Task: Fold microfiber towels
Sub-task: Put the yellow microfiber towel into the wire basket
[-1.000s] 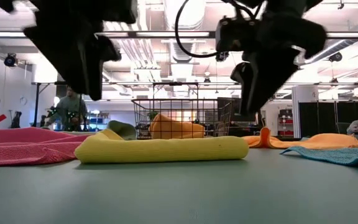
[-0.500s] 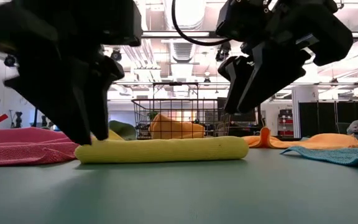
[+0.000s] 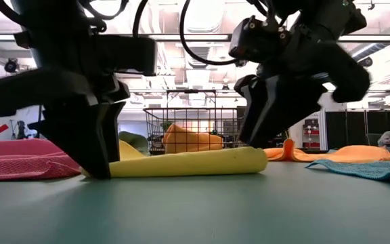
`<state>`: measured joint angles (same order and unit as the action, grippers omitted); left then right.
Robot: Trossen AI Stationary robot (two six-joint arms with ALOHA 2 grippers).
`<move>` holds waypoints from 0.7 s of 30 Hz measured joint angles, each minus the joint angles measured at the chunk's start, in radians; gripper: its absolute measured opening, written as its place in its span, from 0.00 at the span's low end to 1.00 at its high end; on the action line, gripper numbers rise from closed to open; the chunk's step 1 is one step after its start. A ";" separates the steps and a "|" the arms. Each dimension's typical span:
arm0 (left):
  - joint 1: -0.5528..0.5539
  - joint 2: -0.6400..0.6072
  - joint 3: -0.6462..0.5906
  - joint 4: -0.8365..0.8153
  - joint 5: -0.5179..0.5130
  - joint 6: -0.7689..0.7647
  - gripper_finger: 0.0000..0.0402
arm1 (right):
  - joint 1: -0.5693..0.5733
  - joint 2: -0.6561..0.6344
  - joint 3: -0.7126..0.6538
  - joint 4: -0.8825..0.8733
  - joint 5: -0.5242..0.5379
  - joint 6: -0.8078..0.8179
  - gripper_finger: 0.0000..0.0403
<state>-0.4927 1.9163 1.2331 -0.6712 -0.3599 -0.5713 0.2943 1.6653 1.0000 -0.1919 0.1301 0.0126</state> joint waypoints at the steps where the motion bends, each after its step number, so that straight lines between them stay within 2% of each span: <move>1: 0.004 0.000 0.000 -0.003 -0.002 0.000 0.39 | 0.000 0.000 0.000 0.002 0.002 -0.009 0.39; 5: 0.016 0.000 0.000 -0.003 0.001 0.000 0.28 | 0.000 0.000 0.000 0.007 0.001 -0.014 0.38; 12: 0.023 0.000 0.000 -0.001 0.002 0.009 0.02 | 0.000 0.000 0.000 0.027 -0.023 -0.006 0.38; 21: 0.032 0.000 0.000 0.002 0.008 0.010 0.03 | 0.000 0.014 0.000 0.058 -0.028 -0.006 0.37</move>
<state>-0.4607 1.9167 1.2331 -0.6697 -0.3519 -0.5613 0.2947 1.6795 1.0004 -0.1337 0.1020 0.0067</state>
